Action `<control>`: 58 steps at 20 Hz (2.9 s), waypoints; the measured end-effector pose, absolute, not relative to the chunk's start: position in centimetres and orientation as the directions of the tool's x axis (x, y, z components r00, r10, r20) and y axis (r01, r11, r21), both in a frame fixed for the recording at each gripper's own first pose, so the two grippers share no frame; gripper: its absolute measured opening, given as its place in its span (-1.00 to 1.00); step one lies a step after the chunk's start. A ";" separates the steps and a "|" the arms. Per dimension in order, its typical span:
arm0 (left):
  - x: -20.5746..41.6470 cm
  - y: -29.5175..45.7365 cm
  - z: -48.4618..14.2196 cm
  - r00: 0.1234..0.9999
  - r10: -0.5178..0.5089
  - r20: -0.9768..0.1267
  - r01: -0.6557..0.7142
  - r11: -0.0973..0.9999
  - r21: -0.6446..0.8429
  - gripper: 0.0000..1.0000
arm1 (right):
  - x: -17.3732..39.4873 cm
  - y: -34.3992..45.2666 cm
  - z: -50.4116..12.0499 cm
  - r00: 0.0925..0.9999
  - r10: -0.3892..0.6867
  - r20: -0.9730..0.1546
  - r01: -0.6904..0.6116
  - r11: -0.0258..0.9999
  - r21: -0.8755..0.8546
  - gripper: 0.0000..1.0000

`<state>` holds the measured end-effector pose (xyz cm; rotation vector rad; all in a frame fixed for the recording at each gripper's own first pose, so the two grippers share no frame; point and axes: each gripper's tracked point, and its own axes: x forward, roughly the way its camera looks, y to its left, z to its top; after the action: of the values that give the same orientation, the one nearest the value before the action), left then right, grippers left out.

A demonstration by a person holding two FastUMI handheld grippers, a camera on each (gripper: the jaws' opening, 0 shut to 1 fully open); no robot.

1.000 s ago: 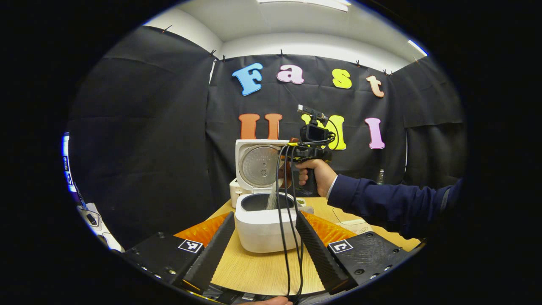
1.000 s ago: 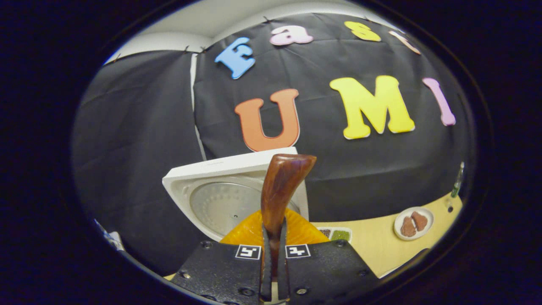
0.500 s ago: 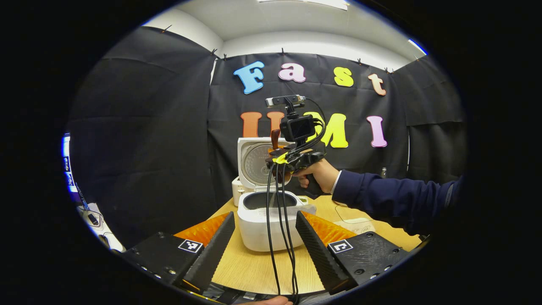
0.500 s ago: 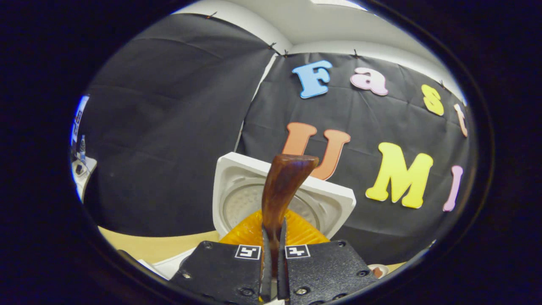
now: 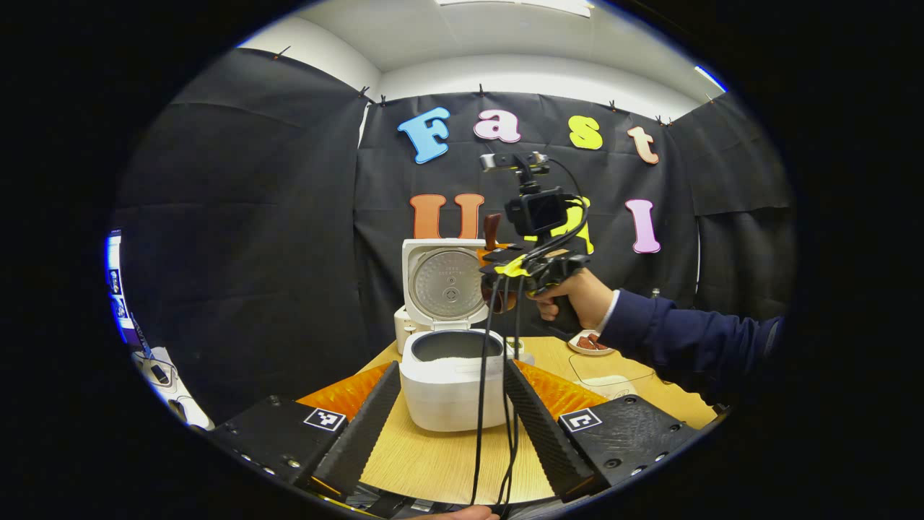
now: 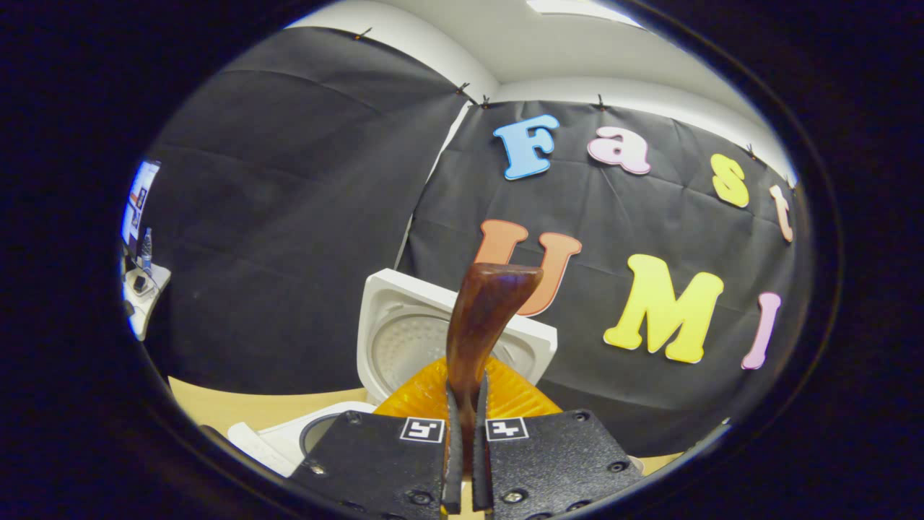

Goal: Close the left gripper, press the button to open the rice cooker; take a wooden spoon from the chopstick holder with the right hand, scoop a spoonful of rice and pour it into the rice cooker, then put the wooden spoon back into the chopstick holder.

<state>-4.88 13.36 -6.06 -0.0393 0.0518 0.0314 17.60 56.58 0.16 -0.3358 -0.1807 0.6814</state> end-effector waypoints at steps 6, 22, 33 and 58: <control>-3.6 11.4 -5.5 0.999 0.005 -0.036 -0.007 0.999 -0.041 0.84 | 17.1 47.7 2.1 0.805 0.591 0.051 -0.565 0.790 -0.240 -0.84; 1.7 4.1 -3.3 0.997 -0.079 0.012 0.080 0.994 -0.070 0.84 | 16.4 22.9 3.8 0.915 0.388 0.109 -0.379 0.921 -0.096 -0.79; 4.2 0.8 -1.8 0.995 -0.076 0.064 0.076 0.997 0.003 0.85 | 21.2 8.1 -2.9 0.980 0.199 -0.023 -0.200 0.980 -0.025 -0.77; 8.0 1.7 -0.2 0.994 -0.096 0.046 0.100 0.991 -0.089 0.84 | 21.1 -3.2 -12.0 0.993 -0.009 -0.120 0.021 0.995 0.093 0.99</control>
<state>7.97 1.66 -0.18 -0.0910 -0.0413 -0.0980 21.09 -3.24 -12.02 0.0940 0.1202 -0.0149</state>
